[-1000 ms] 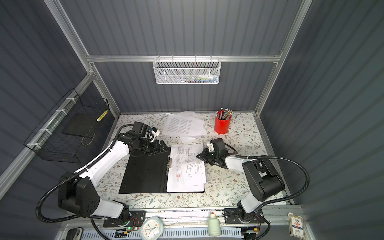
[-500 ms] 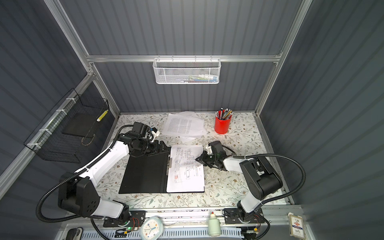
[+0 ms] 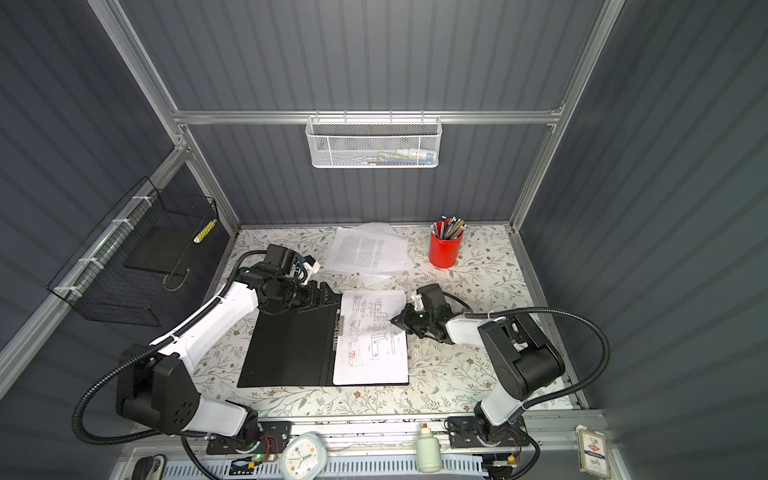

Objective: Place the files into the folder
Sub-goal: 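Press the drawing sheet flat on the stack with the right gripper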

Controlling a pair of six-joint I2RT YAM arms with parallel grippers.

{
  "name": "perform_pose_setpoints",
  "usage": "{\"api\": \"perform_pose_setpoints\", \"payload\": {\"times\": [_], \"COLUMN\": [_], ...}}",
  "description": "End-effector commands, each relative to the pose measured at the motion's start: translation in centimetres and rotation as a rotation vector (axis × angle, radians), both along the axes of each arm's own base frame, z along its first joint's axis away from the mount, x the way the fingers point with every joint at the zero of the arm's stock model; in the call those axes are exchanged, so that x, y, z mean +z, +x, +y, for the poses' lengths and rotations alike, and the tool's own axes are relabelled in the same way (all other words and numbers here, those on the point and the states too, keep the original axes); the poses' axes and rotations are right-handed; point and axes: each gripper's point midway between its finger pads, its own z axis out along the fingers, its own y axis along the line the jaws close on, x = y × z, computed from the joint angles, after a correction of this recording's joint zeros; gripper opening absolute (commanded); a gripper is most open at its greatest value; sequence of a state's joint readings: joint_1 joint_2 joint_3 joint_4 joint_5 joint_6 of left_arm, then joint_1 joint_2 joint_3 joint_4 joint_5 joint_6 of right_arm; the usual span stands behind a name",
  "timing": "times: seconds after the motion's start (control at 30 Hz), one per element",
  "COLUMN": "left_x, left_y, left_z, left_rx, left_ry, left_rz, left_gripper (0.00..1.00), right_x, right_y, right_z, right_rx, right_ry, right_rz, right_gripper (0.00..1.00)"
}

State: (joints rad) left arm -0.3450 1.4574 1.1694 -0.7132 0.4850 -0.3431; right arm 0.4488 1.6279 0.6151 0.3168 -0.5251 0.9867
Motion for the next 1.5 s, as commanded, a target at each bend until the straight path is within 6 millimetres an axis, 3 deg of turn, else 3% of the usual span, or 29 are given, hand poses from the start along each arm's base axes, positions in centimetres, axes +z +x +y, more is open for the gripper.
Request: {"api": "perform_pose_setpoints", "payload": {"times": [0.0, 0.37, 0.5, 0.8, 1.07, 1.3, 1.47], "left_x": [-0.6, -0.6, -0.6, -0.6, -0.7, -0.4, -0.4], "left_y": [-0.4, -0.3, -0.2, 1.1, 2.5, 2.8, 2.6], "left_z": [0.0, -0.2, -0.2, -0.5, -0.7, -0.3, 0.0], "left_rx": [-0.011, -0.015, -0.011, 0.057, 0.106, 0.115, 0.114], "left_ry": [-0.013, -0.021, -0.02, -0.046, -0.055, -0.032, -0.018], "left_rz": [0.026, 0.027, 0.032, 0.032, 0.032, 0.018, 0.008], "left_gripper": [0.82, 0.82, 0.82, 0.86, 0.86, 0.86, 0.87], "right_x": [-0.6, -0.8, -0.8, 0.2, 0.4, -0.3, 0.8], "right_y": [-0.2, -0.3, -0.4, -0.5, -1.1, -2.0, -1.5], "right_z": [0.1, 0.6, 0.6, 0.6, 0.0, -2.0, -4.1], "right_rx": [-0.008, -0.01, -0.011, -0.01, -0.018, -0.042, -0.075], "right_ry": [-0.007, -0.003, -0.003, 0.01, -0.02, -0.141, -0.26], "right_rz": [0.009, 0.015, 0.013, -0.01, 0.004, 0.044, 0.013], "right_gripper": [0.0, 0.02, 0.08, 0.33, 0.62, 0.76, 0.82]}}
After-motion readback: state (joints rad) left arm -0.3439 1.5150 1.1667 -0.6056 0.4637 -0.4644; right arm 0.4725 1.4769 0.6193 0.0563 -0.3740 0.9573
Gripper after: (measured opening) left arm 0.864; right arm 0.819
